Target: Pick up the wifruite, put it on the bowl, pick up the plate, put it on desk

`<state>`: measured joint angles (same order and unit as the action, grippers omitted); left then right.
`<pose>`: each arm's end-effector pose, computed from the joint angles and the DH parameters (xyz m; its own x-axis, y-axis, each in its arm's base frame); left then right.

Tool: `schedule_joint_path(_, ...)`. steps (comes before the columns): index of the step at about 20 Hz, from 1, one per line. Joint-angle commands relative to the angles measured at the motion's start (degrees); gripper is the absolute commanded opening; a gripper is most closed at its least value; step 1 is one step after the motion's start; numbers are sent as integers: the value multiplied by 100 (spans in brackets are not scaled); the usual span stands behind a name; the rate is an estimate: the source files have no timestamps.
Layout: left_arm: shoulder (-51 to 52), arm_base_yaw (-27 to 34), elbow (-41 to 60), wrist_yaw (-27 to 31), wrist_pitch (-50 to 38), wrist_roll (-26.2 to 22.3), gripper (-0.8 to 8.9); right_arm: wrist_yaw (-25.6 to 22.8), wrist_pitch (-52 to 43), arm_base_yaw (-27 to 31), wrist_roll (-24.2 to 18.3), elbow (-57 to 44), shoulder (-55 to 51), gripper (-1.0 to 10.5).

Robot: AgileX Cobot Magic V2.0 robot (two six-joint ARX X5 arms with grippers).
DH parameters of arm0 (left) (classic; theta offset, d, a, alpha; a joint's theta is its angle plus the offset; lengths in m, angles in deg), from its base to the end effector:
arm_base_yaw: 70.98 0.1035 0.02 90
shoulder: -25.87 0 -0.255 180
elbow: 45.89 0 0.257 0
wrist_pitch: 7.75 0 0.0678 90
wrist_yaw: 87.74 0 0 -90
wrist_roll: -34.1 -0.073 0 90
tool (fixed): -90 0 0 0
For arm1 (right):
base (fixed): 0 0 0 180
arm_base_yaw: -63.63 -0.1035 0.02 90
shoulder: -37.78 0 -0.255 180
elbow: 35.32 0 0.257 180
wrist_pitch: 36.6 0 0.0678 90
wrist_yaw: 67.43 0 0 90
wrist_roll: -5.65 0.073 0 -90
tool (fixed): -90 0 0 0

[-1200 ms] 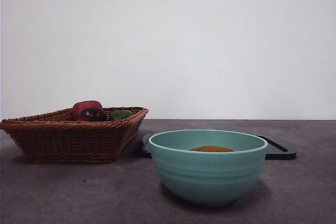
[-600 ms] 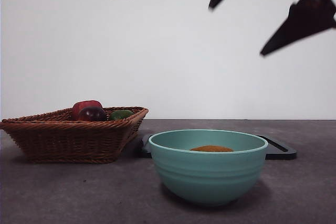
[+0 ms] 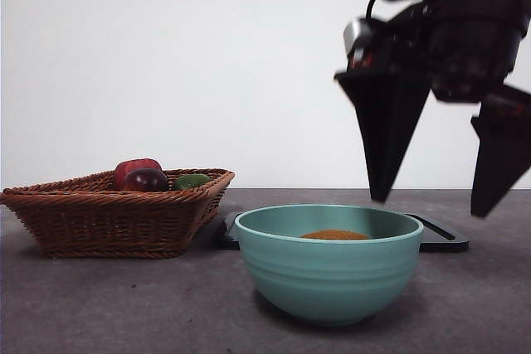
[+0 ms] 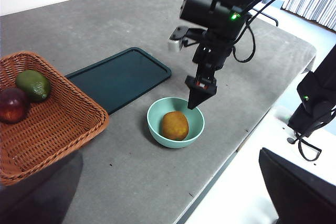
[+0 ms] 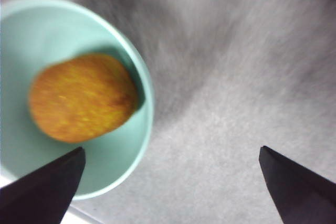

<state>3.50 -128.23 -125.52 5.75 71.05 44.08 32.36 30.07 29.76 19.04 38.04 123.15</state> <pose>0.0330 -0.0430 0.3651 0.5535 -0.7479 -0.3665 0.7622 0.6322 -0.1392 0.2241 0.1654 0.1672 0.0658 0.2490 -0.9663 -0.3727 0.9044 0.2077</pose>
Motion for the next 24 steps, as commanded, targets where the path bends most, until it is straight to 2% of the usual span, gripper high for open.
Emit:
schedule_joint_path(1, -33, -52, -68, -11, -63, -48, 622, -31, 0, -85, -74, 101, 310, 628)
schedule_joint_path(6, -33, -52, -68, -9, -66, -50, 622, -72, -42, -94, -76, 101, 638, 601)
schedule_joint_path(8, -33, -52, -68, -9, -66, -50, 622, -76, -103, -94, -83, 101, 702, 485)
schedule_joint_path(13, -33, -52, -68, -9, -66, -50, 622, -31, -238, -94, -72, 101, 857, 301)
schedule_joint_path(17, -33, -52, -68, -9, -68, -48, 622, 208, -413, -98, -68, 101, 872, 175)
schedule_joint_path(20, -33, -52, -68, -9, -66, -48, 622, 234, -496, -101, -50, 101, 872, 35)
schedule_joint_path(21, -33, -52, -68, -9, -68, -48, 622, 216, -514, -105, -48, 101, 872, 4)
schedule_joint_path(24, -33, -52, -68, -9, -68, -48, 622, 192, -590, -133, 46, 101, 872, 4)
